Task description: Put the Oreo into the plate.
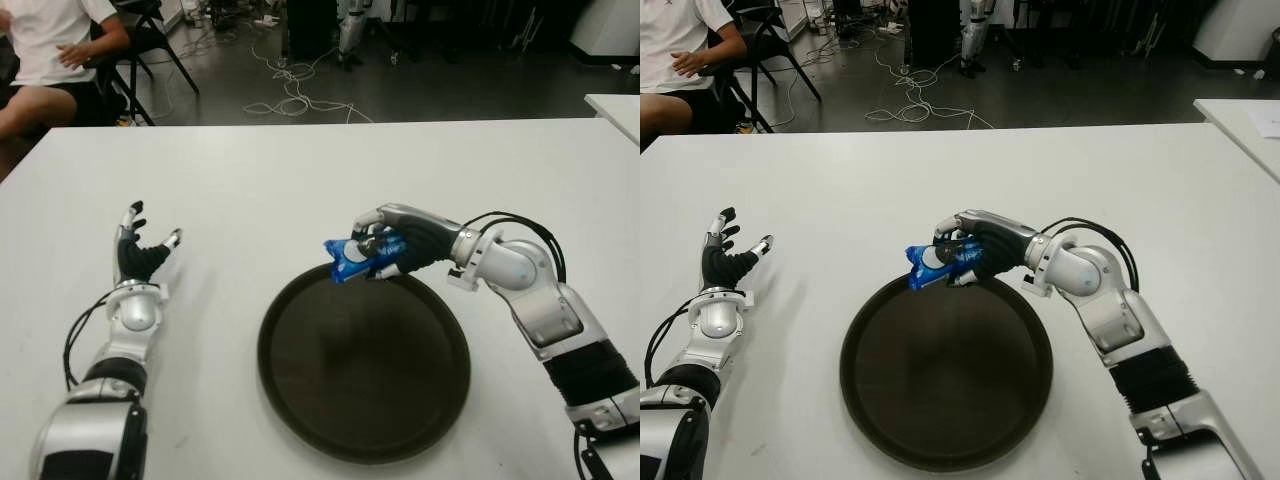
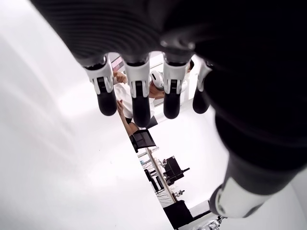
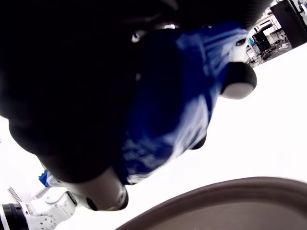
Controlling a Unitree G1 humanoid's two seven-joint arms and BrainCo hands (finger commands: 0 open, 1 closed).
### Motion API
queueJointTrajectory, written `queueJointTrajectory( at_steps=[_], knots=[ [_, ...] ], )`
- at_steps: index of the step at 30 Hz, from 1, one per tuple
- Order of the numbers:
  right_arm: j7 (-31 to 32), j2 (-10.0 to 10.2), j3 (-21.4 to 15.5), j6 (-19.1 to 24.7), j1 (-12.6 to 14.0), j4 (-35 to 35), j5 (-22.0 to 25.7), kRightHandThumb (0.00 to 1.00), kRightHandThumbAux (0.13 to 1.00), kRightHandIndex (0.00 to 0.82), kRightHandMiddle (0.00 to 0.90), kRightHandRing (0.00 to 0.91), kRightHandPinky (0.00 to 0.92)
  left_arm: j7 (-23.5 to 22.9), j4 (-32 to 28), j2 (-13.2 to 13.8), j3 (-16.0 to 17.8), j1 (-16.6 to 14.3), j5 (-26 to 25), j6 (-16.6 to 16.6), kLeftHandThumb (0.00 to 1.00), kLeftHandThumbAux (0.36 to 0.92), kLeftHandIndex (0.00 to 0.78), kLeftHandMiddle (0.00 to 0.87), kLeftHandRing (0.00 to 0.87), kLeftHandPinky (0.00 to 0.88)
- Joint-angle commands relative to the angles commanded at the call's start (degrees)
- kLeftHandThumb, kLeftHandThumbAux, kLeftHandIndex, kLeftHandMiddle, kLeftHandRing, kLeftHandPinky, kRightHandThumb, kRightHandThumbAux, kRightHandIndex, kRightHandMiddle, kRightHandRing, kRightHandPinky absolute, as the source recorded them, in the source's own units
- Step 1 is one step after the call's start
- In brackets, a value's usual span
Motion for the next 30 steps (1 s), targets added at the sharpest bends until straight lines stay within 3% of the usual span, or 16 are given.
queueJointTrajectory(
  at_steps=[6, 12, 15, 17, 18, 21, 26, 30],
  knots=[
    [-0.5, 0.2, -0.2, -2.0, -0.1, 1.1, 0.4, 0.188, 0.874, 0.804, 0.881, 0.896, 0.906, 0.0, 0.1, -0.1, 0.1, -0.1, -0.1, 0.2, 0.041, 0.77, 0.08, 0.128, 0.126, 0.122],
    [-0.9, 1.6, -1.4, -3.2, 0.3, 2.6, 3.4, 0.13, 0.873, 0.735, 0.85, 0.863, 0.857, -0.3, 0.0, -0.1, 0.2, -0.1, -0.4, 0.2, 0.042, 0.762, 0.081, 0.127, 0.124, 0.116],
    [-1.3, 2.6, -2.3, -3.5, 0.7, 3.2, 5.5, 0.042, 0.839, 0.604, 0.717, 0.724, 0.686, -0.4, 0.1, -0.1, 0.3, -0.2, -0.4, 0.3, 0.043, 0.762, 0.083, 0.127, 0.123, 0.116],
    [-1.3, 3.3, -2.9, -3.7, 0.8, 3.8, 7.0, 0.017, 0.785, 0.479, 0.557, 0.556, 0.495, -0.4, 0.1, -0.1, 0.3, -0.2, -0.4, 0.3, 0.046, 0.763, 0.081, 0.126, 0.121, 0.114],
    [-1.0, 3.7, -3.2, -4.2, 0.8, 4.5, 8.1, 0.013, 0.773, 0.453, 0.524, 0.52, 0.456, -0.4, 0.1, -0.1, 0.2, -0.2, -0.3, 0.3, 0.047, 0.763, 0.081, 0.126, 0.12, 0.113],
    [1.3, 4.4, -3.6, -6.0, 0.2, 6.8, 12.0, 0.003, 0.668, 0.264, 0.291, 0.285, 0.228, -0.4, 0.1, 0.0, 0.2, -0.2, -0.2, 0.3, 0.05, 0.764, 0.078, 0.124, 0.119, 0.118],
    [10.0, 5.6, -4.2, -9.8, -2.5, 13.4, 20.2, 0.0, 0.585, 0.121, 0.115, 0.107, 0.077, -0.5, 0.1, 0.0, 0.0, -0.2, -0.1, 0.2, 0.041, 0.773, 0.074, 0.12, 0.113, 0.107],
    [14.0, 6.4, -4.6, -11.6, -4.0, 17.3, 23.0, 0.0, 0.562, 0.084, 0.065, 0.053, 0.038, -0.8, 0.2, 0.0, 0.2, -0.3, -0.3, 0.1, 0.044, 0.773, 0.075, 0.118, 0.11, 0.105]
  ],
)
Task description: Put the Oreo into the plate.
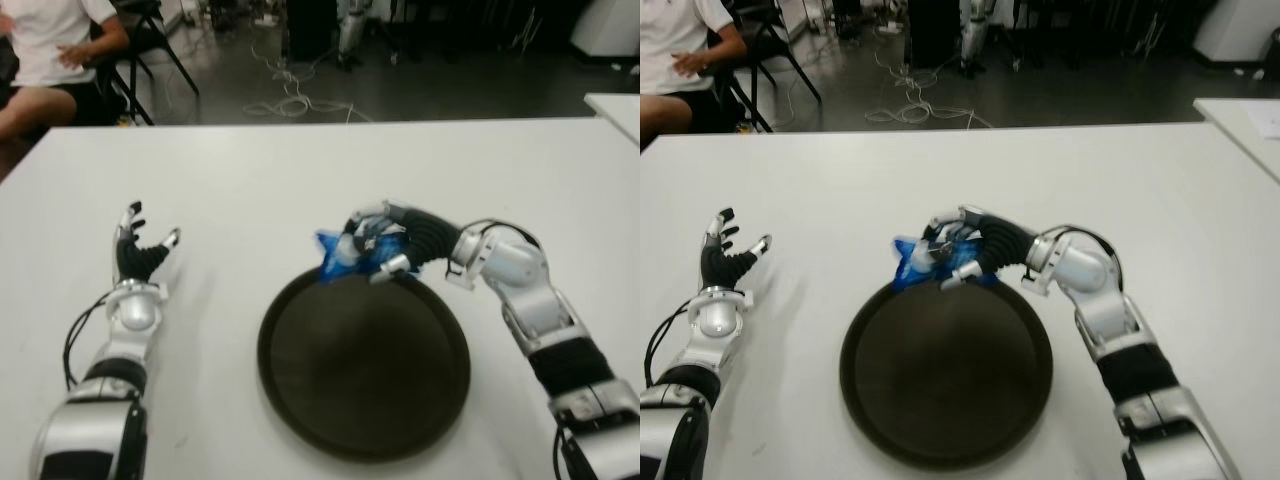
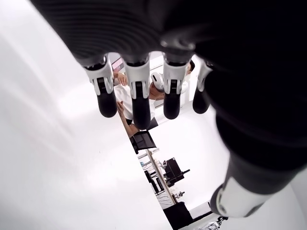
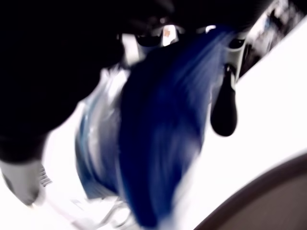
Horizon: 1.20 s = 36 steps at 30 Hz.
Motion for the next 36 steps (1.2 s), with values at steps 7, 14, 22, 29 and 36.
queueJointTrajectory(
  at_steps=[7, 14, 22, 29, 36],
  knots=[
    [1.0, 0.2, -0.4, -1.2, -0.8, 2.6, -0.3, 0.0, 0.548, 0.062, 0.038, 0.019, 0.013, 0.0, 0.1, -0.2, 0.2, 0.0, -0.2, -0.1, 0.041, 0.771, 0.079, 0.124, 0.117, 0.105],
    [-0.7, -0.5, 0.0, 0.8, -0.8, 2.1, -3.5, 0.0, 0.508, 0.037, 0.023, 0.006, 0.012, 0.3, 0.1, -0.2, 0.1, 0.0, 0.0, 0.1, 0.038, 0.767, 0.075, 0.123, 0.117, 0.118],
    [0.8, 0.7, -0.8, 0.3, -1.3, 4.6, -1.3, 0.0, 0.513, 0.037, 0.025, 0.008, 0.013, 0.0, 0.1, -0.1, 0.0, 0.1, 0.1, -0.1, 0.049, 0.776, 0.077, 0.131, 0.126, 0.133],
    [1.8, 0.6, -1.5, 2.0, -0.2, 0.8, 0.6, 0.0, 0.56, 0.065, 0.048, 0.027, 0.02, -0.1, 0.1, -0.1, 0.2, 0.2, -0.1, 0.0, 0.052, 0.765, 0.079, 0.126, 0.125, 0.126],
    [0.4, 0.7, -1.2, 1.3, -0.7, 2.6, -1.6, 0.0, 0.583, 0.083, 0.068, 0.052, 0.03, -0.6, 0.0, -0.2, 0.6, 0.2, -0.7, -0.1, 0.058, 0.768, 0.078, 0.124, 0.119, 0.113]
  ],
)
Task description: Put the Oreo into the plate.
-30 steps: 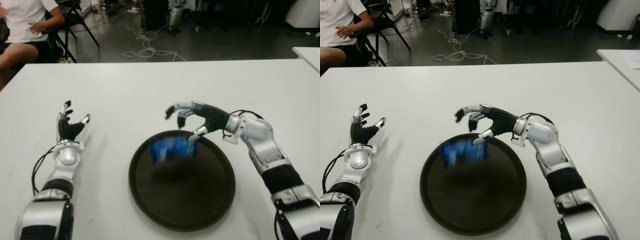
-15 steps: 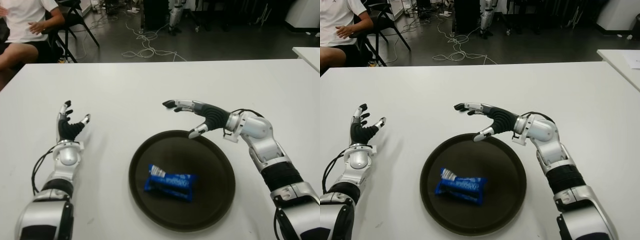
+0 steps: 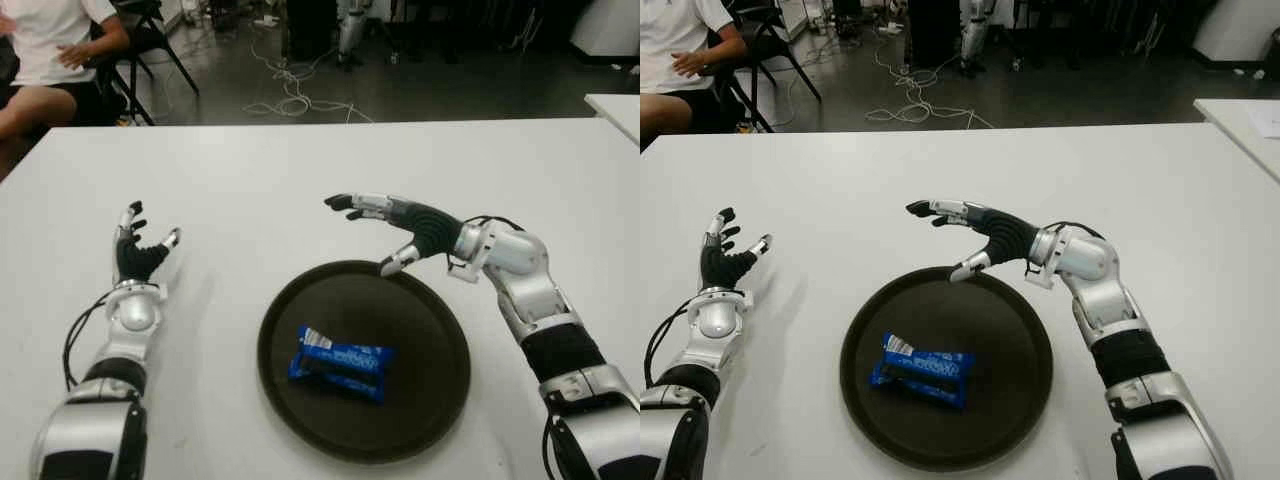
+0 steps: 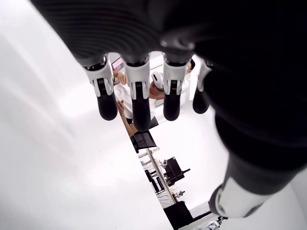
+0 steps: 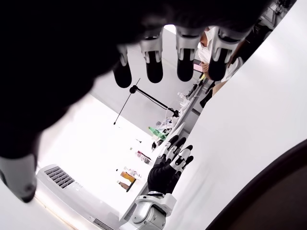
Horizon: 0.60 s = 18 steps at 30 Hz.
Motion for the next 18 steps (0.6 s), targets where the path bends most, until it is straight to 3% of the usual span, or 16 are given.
queueJointTrajectory(
  at_steps=[10, 18],
  knots=[
    [-4.3, 0.0, -0.1, -2.1, 0.1, 1.2, -3.7, 0.0, 0.615, 0.085, 0.063, 0.05, 0.026, 0.5, -0.2, 0.1, -0.5, 0.2, 0.7, 0.1, 0.035, 0.756, 0.071, 0.117, 0.11, 0.107],
    [-10.8, -0.7, -0.9, 0.1, -0.4, 2.5, -7.7, 0.0, 0.615, 0.066, 0.041, 0.036, 0.014, 1.4, -0.1, 0.0, -0.8, 0.1, 1.0, 0.7, 0.025, 0.751, 0.078, 0.128, 0.116, 0.098]
  ],
)
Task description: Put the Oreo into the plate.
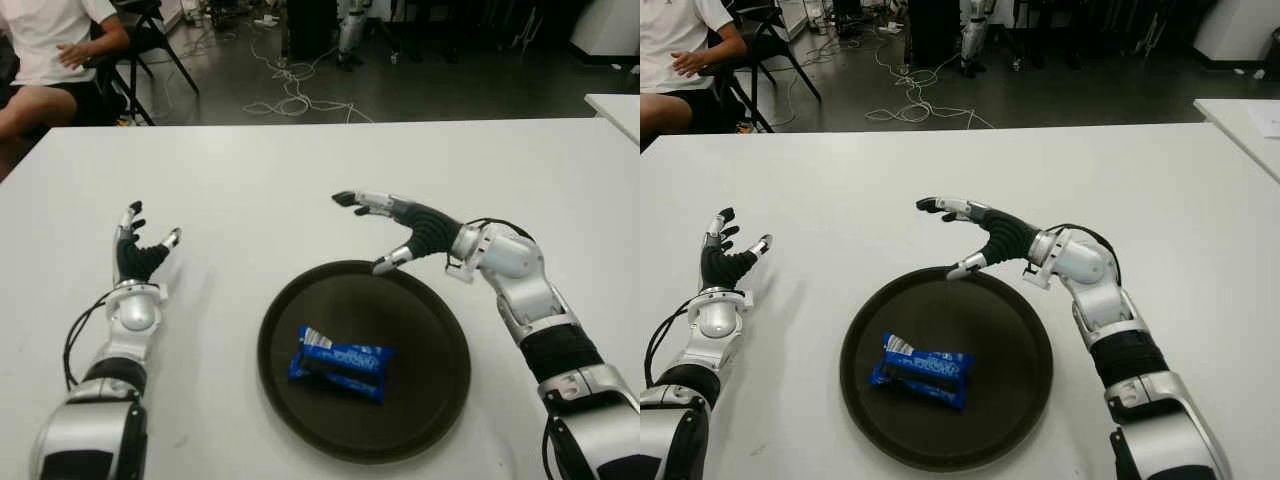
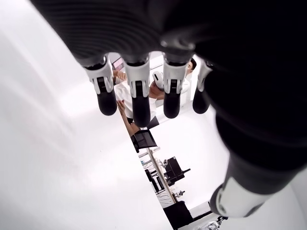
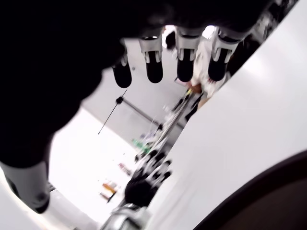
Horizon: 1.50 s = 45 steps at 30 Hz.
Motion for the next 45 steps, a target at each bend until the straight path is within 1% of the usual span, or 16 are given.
queueJointTrajectory(
  at_steps=[2, 4, 8, 10, 11, 14, 16, 20, 22, 24, 26, 31, 33, 37, 41, 45],
  knots=[
    [-2.0, -0.2, -0.7, 0.3, 0.0, 0.4, -0.7, 0.0, 0.613, 0.058, 0.031, 0.024, 0.005, 0.0, 0.0, 0.0, 0.0, 0.0, 0.0, 0.0, 0.025, 0.753, 0.081, 0.129, 0.117, 0.097],
    [-5.1, -0.3, -2.8, 0.3, -0.3, 1.6, -0.2, 0.0, 0.622, 0.058, 0.037, 0.025, 0.002, 0.2, 0.0, -0.1, -0.1, 0.0, 0.1, -0.2, 0.023, 0.757, 0.081, 0.127, 0.118, 0.101],
    [-8.6, -0.3, -5.5, 0.1, -3.7, 7.4, 0.6, 0.0, 0.643, 0.048, 0.028, 0.012, 0.0, 0.5, -0.1, -0.1, -0.3, 0.1, 0.3, -0.5, 0.022, 0.763, 0.081, 0.126, 0.123, 0.118],
    [-10.8, 0.0, -6.2, -1.3, -6.1, 13.3, -0.2, 0.0, 0.645, 0.039, 0.018, 0.006, 0.0, 0.5, -0.2, 0.0, -0.3, 0.1, 0.4, -0.7, 0.025, 0.763, 0.079, 0.124, 0.121, 0.119],
    [-13.0, 0.2, -6.8, -3.0, -7.3, 17.9, -0.6, 0.0, 0.645, 0.035, 0.013, 0.003, 0.0, 0.3, -0.3, -0.1, -0.3, 0.1, 0.3, -0.8, 0.026, 0.763, 0.079, 0.123, 0.12, 0.119],
    [-17.0, 0.4, -8.4, -7.2, -9.3, 27.2, -0.7, 0.0, 0.635, 0.021, 0.004, 0.001, 0.0, 0.0, -0.4, -0.1, -0.2, 0.2, 0.1, -1.0, 0.031, 0.759, 0.074, 0.118, 0.112, 0.105],
    [-17.7, 0.5, -8.7, -8.8, -10.0, 29.7, -0.7, 0.0, 0.63, 0.018, 0.002, 0.0, 0.0, -0.1, -0.4, -0.1, -0.1, 0.2, 0.0, -1.0, 0.034, 0.759, 0.074, 0.118, 0.11, 0.101],
    [-20.4, 0.8, -10.6, -11.4, -11.5, 33.5, 0.4, 0.0, 0.632, 0.009, 0.0, 0.0, 0.0, -0.2, -0.2, -0.2, 0.1, 0.2, -0.2, -0.9, 0.042, 0.761, 0.076, 0.124, 0.115, 0.105],
    [-26.3, 1.0, -12.0, -12.3, -12.1, 36.4, -0.1, 0.0, 0.649, 0.005, 0.0, 0.0, 0.0, -0.3, 0.0, -0.2, 0.3, 0.2, -0.4, -0.8, 0.046, 0.763, 0.074, 0.123, 0.115, 0.103],
    [-31.1, 1.4, -12.4, -12.8, -12.4, 37.9, -1.0, 0.0, 0.666, 0.002, 0.0, 0.0, 0.0, -0.3, 0.0, -0.3, 0.4, 0.2, -0.6, -0.8, 0.046, 0.768, 0.074, 0.124, 0.116, 0.104],
    [-33.4, 1.6, -12.4, -13.2, -12.6, 38.7, -1.7, 0.0, 0.678, 0.001, 0.0, 0.0, 0.0, -0.3, -0.1, -0.3, 0.3, 0.3, -0.6, -0.9, 0.038, 0.775, 0.076, 0.127, 0.119, 0.105],
    [-40.2, 1.6, -12.8, -12.2, -13.2, 40.6, -2.8, 0.0, 0.702, 0.002, 0.0, 0.0, 0.0, 0.1, -0.2, -0.2, 0.1, 0.5, -0.2, -1.2, 0.026, 0.776, 0.09, 0.139, 0.131, 0.112],
    [-42.4, 1.5, -13.5, -10.6, -13.4, 42.5, -2.7, 0.0, 0.713, 0.003, 0.0, 0.0, 0.0, 0.1, -0.2, -0.1, 0.0, 0.5, 0.0, -1.3, 0.024, 0.775, 0.091, 0.14, 0.131, 0.111],
    [-45.0, 1.4, -13.6, -8.9, -13.2, 44.6, -3.5, 0.0, 0.733, 0.012, 0.0, 0.0, 0.0, 0.1, -0.1, 0.0, -0.1, 0.5, 0.1, -1.2, 0.021, 0.762, 0.085, 0.135, 0.123, 0.104],
    [-48.0, 1.4, -12.2, -7.6, -13.5, 45.0, -5.7, 0.0, 0.73, 0.014, 0.0, 0.0, 0.0, 0.0, 0.0, 0.0, -0.1, 0.5, 0.1, -1.1, 0.024, 0.76, 0.082, 0.134, 0.122, 0.105],
    [-48.3, 1.2, -11.8, -4.7, -13.4, 46.1, -6.6, 0.0, 0.723, 0.01, 0.0, 0.0, 0.0, 0.1, 0.0, 0.1, -0.1, 0.5, 0.1, -1.0, 0.027, 0.761, 0.081, 0.134, 0.122, 0.109]
  ],
)
